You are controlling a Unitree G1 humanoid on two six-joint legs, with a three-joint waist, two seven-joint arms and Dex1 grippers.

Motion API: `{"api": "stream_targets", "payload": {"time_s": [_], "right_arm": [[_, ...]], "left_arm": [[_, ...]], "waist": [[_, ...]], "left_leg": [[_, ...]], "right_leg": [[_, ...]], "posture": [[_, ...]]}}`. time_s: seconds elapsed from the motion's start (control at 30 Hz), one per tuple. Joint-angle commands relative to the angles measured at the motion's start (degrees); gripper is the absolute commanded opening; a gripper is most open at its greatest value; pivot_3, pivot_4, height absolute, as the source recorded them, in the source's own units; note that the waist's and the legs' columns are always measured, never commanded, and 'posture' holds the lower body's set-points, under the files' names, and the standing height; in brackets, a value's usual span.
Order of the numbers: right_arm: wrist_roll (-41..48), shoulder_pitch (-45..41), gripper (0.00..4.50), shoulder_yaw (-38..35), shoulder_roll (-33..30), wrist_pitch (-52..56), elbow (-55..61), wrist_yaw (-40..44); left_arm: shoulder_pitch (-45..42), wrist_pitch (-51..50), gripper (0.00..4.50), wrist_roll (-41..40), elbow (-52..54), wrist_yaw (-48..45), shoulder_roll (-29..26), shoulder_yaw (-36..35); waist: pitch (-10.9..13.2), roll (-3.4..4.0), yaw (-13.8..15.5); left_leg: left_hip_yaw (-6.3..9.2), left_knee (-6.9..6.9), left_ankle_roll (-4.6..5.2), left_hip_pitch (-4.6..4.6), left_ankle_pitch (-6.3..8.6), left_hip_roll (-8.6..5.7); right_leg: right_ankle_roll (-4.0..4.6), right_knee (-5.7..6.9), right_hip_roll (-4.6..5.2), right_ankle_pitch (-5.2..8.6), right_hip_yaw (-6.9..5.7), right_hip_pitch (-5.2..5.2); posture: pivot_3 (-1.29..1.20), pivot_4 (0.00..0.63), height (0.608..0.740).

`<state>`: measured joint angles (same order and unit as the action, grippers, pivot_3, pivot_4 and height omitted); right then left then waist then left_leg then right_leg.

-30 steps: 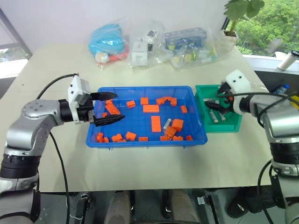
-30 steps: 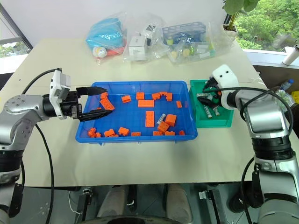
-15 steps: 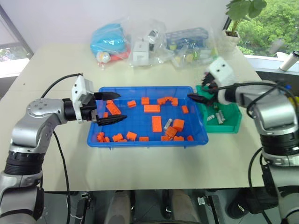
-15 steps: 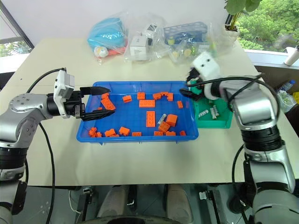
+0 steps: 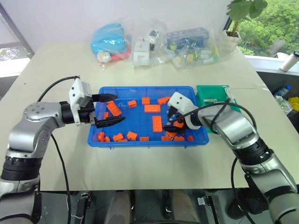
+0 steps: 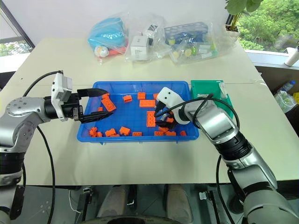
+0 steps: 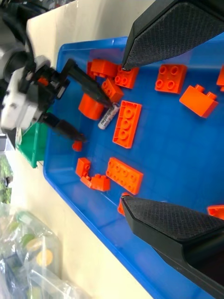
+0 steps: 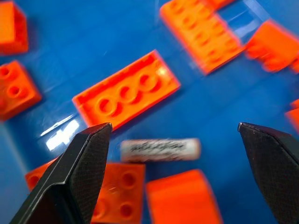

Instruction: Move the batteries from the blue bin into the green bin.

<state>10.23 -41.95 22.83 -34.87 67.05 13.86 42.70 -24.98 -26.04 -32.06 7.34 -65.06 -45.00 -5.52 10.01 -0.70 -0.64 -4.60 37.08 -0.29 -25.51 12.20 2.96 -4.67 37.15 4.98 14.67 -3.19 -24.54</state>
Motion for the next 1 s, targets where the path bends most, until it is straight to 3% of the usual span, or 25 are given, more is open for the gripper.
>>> {"api": "stream_targets", "payload": {"time_s": [0.03, 0.47, 0.53, 0.67, 0.87, 1.0], "right_arm": [[0.77, -0.23, 4.44, 0.70, -0.88, 0.40, 3.00, 0.60], [-3.97, -2.49, 4.44, 6.74, -1.52, -7.91, -6.06, 2.03], [-4.60, -2.26, 3.92, 6.90, -1.69, -9.23, -6.65, 2.40], [-4.56, -2.20, 2.20, 6.15, -1.14, -9.38, -6.59, 2.80], [-2.47, -4.00, 2.21, 0.54, 1.90, -7.06, -6.26, 1.38], [-0.20, -8.11, 2.21, -8.96, 3.91, -5.53, -7.58, -1.68]], "left_arm": [[0.38, -0.13, 4.50, -1.04, 2.51, 0.56, -0.68, -2.10], [-0.47, 0.36, 4.50, -1.24, 1.88, 1.32, -0.44, -1.97], [-0.39, 0.36, 4.50, -1.26, 1.92, 1.40, -0.44, -2.00], [-0.25, 0.28, 4.50, -1.33, 2.07, 1.44, -0.49, -1.99], [-1.33, 0.51, 4.50, -1.01, 1.02, 0.99, -0.21, -1.20], [-2.29, 0.54, 4.50, -0.93, 0.59, 0.29, 0.33, -0.26]], "waist": [[0.00, 0.00, -0.02], [-0.01, -0.01, 0.00], [-0.01, -0.03, 0.00], [-0.01, -0.02, -0.03], [-0.01, -0.02, -0.04], [-0.01, -0.02, 0.03]], "left_leg": [[0.00, 0.00, 0.00, 0.00, 0.00, 0.00], [0.00, 0.01, 0.00, 0.01, 0.00, 0.00], [0.00, 0.02, 0.00, 0.01, 0.00, -0.01], [0.00, 0.02, 0.00, 0.02, 0.00, 0.00], [0.00, 0.02, 0.00, 0.02, 0.00, 0.00], [-0.02, 0.03, 0.00, 0.01, 0.00, -0.01]], "right_leg": [[0.00, 0.00, 0.00, 0.00, 0.00, 0.00], [0.00, 0.00, -0.01, 0.00, 0.00, 0.01], [0.00, 0.00, -0.01, 0.00, 0.00, 0.02], [0.00, 0.00, -0.01, 0.00, 0.00, 0.02], [-0.01, 0.02, -0.01, 0.00, 0.00, 0.02], [-0.01, 0.02, -0.01, -0.01, 0.00, 0.01]], "posture": [[0.00, 0.150, 0.736], [0.00, 0.150, 0.736], [0.00, 0.150, 0.736], [0.00, 0.150, 0.736], [0.00, 0.150, 0.736], [0.00, 0.150, 0.736]]}}
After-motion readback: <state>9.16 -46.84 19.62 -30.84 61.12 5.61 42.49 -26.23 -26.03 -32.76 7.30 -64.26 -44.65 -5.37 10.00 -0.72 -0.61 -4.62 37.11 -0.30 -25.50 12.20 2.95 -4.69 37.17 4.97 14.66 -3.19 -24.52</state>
